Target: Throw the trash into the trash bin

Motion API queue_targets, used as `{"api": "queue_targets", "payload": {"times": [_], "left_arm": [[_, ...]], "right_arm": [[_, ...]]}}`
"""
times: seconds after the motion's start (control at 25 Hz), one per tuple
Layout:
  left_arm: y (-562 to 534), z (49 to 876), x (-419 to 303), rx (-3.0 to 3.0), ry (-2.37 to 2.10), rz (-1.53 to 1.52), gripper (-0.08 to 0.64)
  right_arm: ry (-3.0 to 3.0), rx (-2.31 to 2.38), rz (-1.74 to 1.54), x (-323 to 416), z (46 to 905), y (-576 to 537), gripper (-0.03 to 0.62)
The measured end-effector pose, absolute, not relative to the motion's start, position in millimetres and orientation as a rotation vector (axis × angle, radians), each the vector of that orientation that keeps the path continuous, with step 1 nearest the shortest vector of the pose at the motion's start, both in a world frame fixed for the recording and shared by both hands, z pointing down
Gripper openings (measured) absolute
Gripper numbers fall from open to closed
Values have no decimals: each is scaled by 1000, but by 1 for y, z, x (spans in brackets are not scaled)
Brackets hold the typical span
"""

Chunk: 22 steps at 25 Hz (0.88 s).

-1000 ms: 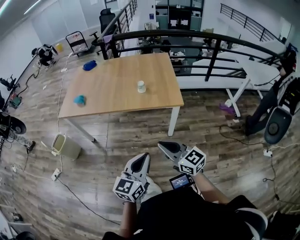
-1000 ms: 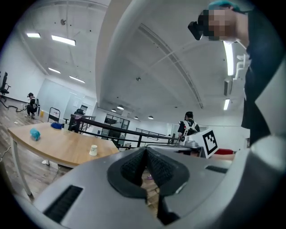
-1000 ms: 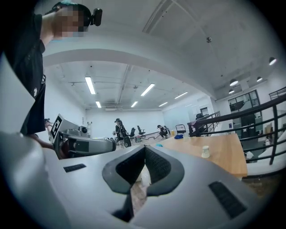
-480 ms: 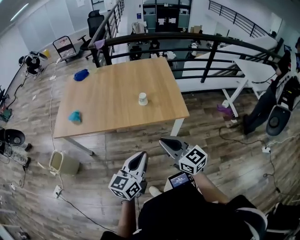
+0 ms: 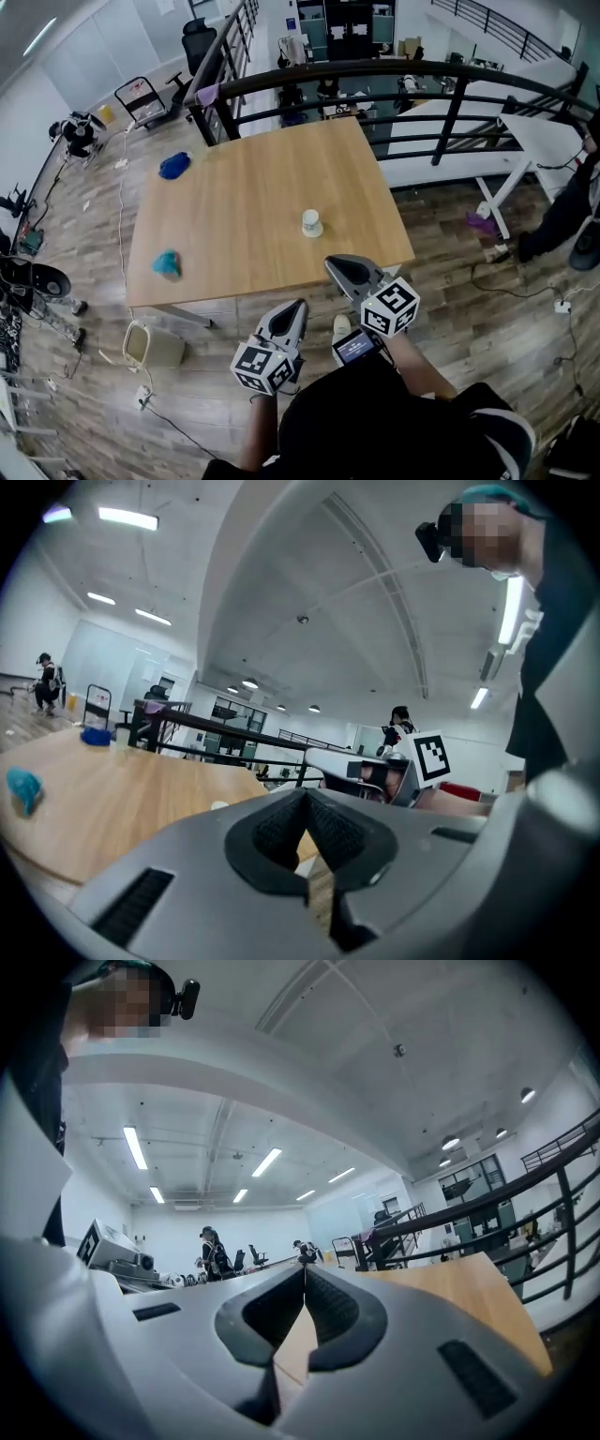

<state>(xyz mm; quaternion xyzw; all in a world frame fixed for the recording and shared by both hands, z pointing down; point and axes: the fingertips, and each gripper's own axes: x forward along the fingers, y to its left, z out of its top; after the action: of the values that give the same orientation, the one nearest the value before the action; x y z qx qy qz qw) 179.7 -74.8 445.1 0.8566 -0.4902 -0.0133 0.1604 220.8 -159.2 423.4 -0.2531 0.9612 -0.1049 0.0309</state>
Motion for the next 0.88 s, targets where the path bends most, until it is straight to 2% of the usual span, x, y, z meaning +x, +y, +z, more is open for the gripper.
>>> {"api": "queue_targets", "payload": {"times": [0.16, 0.4, 0.56, 0.88], "left_arm": [[-152, 418, 166, 2512, -1423, 58, -2], [-242, 404, 168, 2519, -1436, 26, -2], [-275, 422, 157, 2466, -1468, 35, -2], [-312, 445, 113, 2333, -1517, 0, -2]], "right_arm": [[2934, -740, -313, 198, 401, -229, -2], [2949, -784, -306, 200, 406, -312, -2], [3015, -861, -212, 203, 425, -349, -2], [3055, -866, -273, 185, 447, -380, -2]]}}
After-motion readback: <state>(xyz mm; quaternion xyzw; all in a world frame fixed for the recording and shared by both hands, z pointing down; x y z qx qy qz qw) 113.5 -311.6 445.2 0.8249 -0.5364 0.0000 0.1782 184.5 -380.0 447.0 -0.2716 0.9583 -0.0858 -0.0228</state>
